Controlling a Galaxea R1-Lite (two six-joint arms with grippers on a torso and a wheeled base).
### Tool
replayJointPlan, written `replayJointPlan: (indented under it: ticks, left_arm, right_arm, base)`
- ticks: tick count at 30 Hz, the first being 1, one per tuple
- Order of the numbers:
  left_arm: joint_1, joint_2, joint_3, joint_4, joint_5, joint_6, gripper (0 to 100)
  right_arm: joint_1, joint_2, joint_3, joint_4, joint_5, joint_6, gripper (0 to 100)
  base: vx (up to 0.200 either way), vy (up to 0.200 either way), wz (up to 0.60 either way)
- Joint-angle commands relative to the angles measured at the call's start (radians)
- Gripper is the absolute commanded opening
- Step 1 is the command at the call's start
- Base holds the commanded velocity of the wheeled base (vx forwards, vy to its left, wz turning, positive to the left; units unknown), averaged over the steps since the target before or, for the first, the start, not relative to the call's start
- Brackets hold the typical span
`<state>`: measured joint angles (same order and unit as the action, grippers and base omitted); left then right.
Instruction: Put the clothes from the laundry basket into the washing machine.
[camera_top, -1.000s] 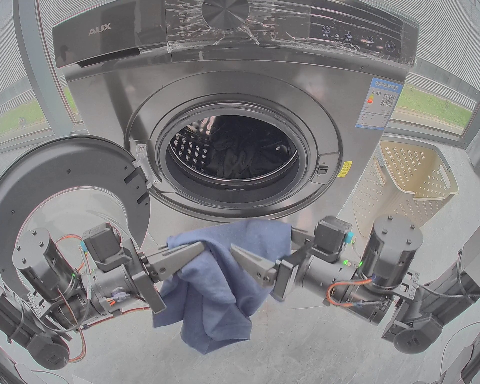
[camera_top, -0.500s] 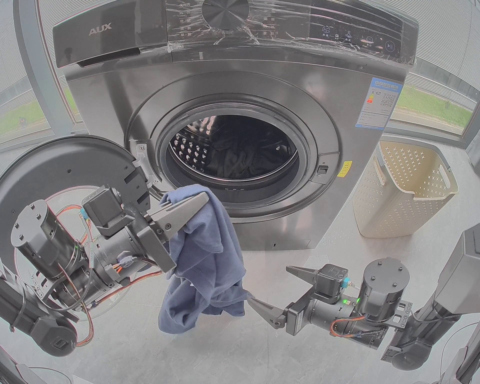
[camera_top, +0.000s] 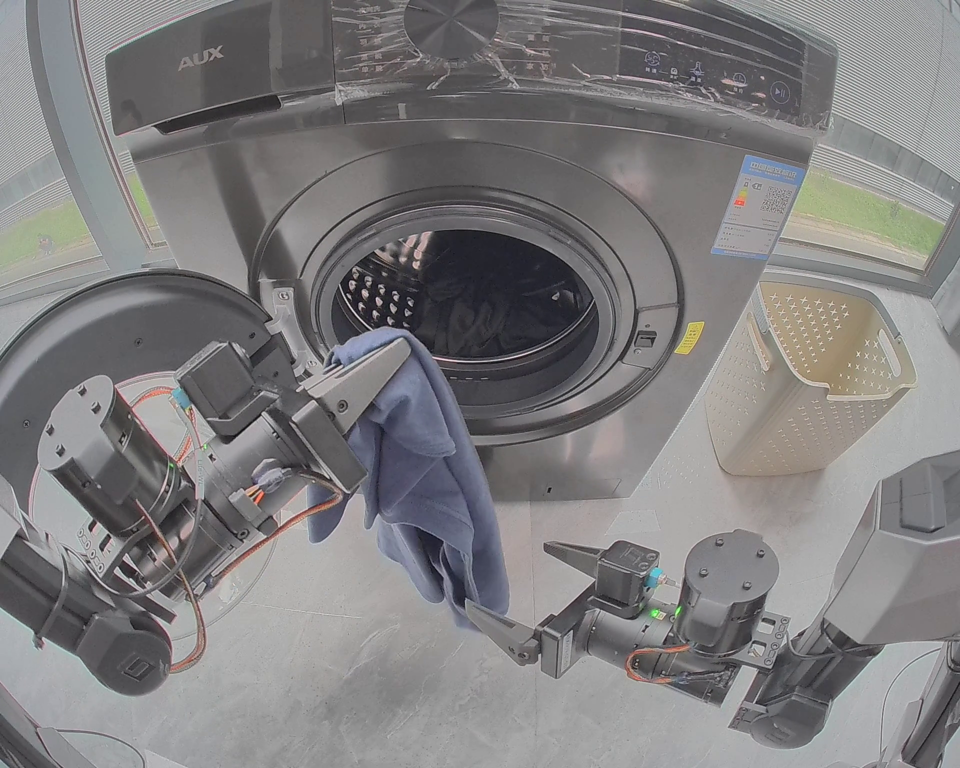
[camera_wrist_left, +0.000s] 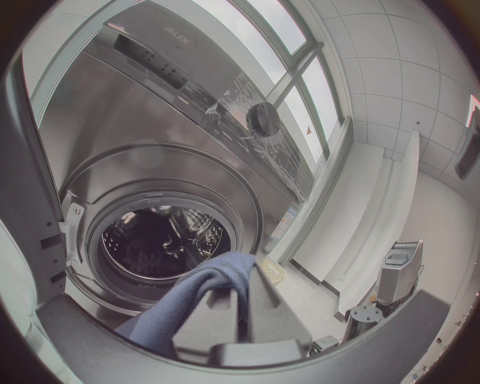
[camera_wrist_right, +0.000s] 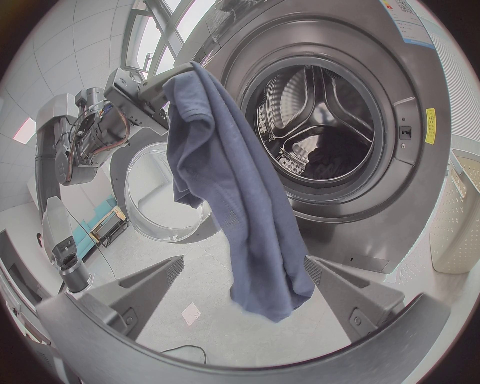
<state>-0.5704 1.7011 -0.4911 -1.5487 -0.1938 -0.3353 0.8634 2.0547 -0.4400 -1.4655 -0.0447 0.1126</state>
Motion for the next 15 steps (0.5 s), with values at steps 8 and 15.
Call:
replayJointPlan:
  ticks: [8,15]
  left_arm:
    - [0.004,0.006,-0.043,-0.001,0.025,-0.001,0]
    - [0.004,0.008,-0.046,-0.001,0.025,-0.001,0]
  right_arm:
    - [-0.018,0.091,-0.04,-0.016,0.005,-0.002,100]
    - [-0.003,0.11,-0.063,-0.025,0.003,-0.001,100]
  base:
    - [0.0,0.0,0.0]
    - [0.0,0.0,0.0]
